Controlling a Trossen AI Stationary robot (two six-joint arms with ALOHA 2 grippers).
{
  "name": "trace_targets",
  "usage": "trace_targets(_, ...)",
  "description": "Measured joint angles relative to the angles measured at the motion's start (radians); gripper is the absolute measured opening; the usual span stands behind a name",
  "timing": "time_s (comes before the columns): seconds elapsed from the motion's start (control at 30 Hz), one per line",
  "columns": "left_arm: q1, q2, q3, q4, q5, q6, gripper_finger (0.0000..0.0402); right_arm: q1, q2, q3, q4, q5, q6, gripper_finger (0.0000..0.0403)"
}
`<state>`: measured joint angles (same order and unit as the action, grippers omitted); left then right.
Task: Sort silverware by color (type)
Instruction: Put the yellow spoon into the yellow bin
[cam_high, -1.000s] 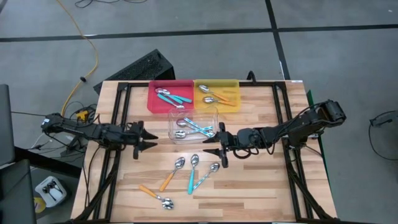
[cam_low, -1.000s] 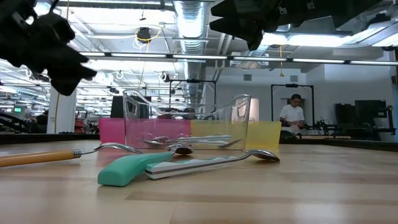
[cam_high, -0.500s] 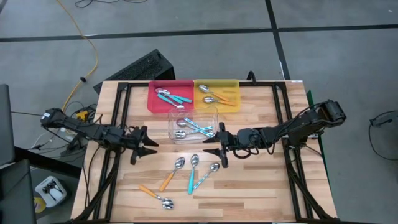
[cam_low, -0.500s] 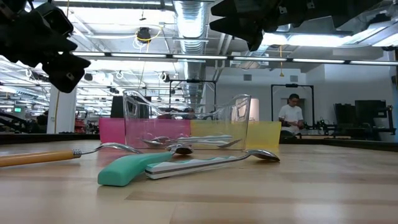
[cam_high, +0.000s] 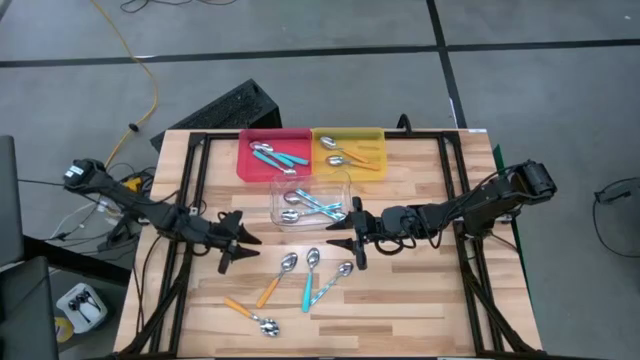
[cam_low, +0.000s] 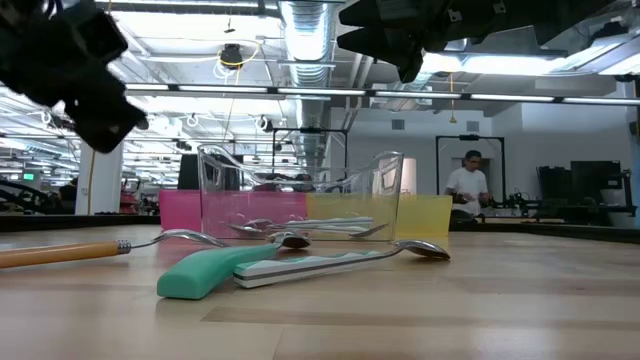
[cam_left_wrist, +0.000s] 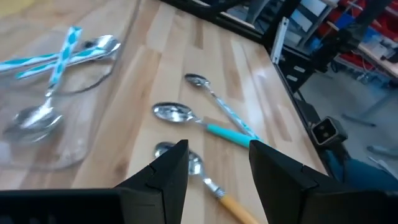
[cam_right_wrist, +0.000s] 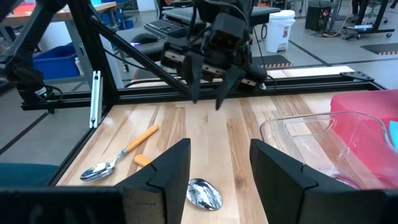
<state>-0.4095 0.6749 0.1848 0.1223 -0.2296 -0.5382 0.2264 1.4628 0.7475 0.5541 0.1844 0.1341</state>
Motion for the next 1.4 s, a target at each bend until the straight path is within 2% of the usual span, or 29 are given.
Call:
trace_targets(0.17, -0.057, 0.131, 0.119, -0.036, -0.074, 0.048, 0.0153, 0.000, 0.000, 0.000, 0.000, 0.000, 0.000, 0.0189)
trace_targets(0.27, -0.085, 0.219, 0.202, -0.151, -0.119, 0.032, 0.0153, 0.000, 0.000, 0.000, 0.004, 0.000, 0.000, 0.0189)
trace_targets(0.47, -0.116, 0.397, 0.329, -0.376, -0.231, -0.224, 0.0153, 0.000, 0.000, 0.000, -0.004, 0.000, -0.001, 0.0189)
trace_targets(0.6, -0.131, 0.513, 0.381, -0.360, -0.224, -0.300, 0.0153, 0.000, 0.000, 0.000, -0.023, 0.000, -0.002, 0.0189)
trace_targets(0.77, -0.156, 0.685, 0.474, -0.384, -0.242, -0.313, 0.0153, 0.000, 0.000, 0.000, -0.023, 0.000, 0.004, 0.0189)
trace_targets(1.03, -0.168, 0.920, 0.657, -0.531, -0.254, -0.413, 0.0153, 0.002, 0.000, 0.000, -0.024, 0.000, 0.057, 0.0189)
trace_targets(1.23, -0.170, 1.038, 0.747, -0.610, -0.247, -0.498, 0.0153, 0.002, 0.000, 0.000, -0.024, 0.000, 0.059, 0.0189)
trace_targets(1.4, -0.176, 1.100, 0.761, -0.613, -0.227, -0.557, 0.0153, 0.003, 0.000, 0.000, -0.024, 0.000, 0.060, 0.0189)
